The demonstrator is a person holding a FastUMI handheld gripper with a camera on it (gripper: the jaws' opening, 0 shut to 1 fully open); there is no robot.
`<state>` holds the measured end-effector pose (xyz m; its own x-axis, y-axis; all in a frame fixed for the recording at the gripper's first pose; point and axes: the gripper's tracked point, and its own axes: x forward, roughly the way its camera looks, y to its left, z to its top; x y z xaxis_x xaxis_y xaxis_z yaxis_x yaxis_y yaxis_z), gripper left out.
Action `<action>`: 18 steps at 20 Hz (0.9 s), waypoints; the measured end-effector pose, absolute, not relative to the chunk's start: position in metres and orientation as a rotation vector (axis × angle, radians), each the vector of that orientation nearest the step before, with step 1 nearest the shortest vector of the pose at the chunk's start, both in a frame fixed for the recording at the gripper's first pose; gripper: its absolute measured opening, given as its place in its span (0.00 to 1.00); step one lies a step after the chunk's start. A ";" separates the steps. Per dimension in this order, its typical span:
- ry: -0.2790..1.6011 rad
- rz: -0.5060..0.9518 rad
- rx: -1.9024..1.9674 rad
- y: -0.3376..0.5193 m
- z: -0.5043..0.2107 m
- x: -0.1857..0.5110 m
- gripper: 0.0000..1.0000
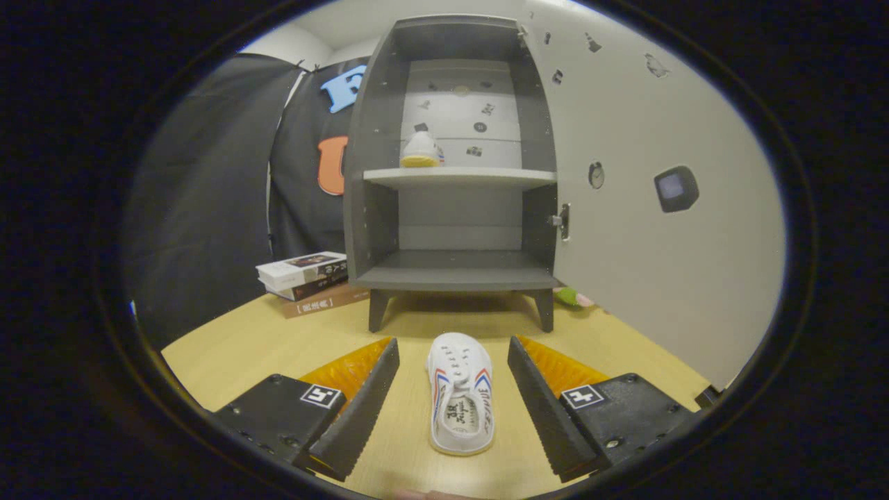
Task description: Open the shoe cabinet door, grab the shoes and put them into the shoe cabinet, then close the shoe cabinet door.
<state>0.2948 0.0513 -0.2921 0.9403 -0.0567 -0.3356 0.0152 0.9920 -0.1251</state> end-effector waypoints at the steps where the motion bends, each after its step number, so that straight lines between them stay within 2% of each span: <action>1: 0.359 -0.019 -0.132 0.053 -0.296 0.295 1.00; 5: 0.443 -0.015 -0.089 0.060 -0.319 0.293 0.97; 9: 0.509 -0.096 -0.043 0.051 -0.332 0.293 0.81; 10: 0.547 -0.108 -0.019 0.051 -0.338 0.291 0.73; 12: 0.591 -0.114 0.014 0.059 -0.338 0.283 0.64; 18: 0.765 -0.117 0.044 0.059 -0.353 0.269 0.54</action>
<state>0.2691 0.0585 -0.3530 0.7155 -0.0896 -0.6929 0.1215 0.9926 -0.0028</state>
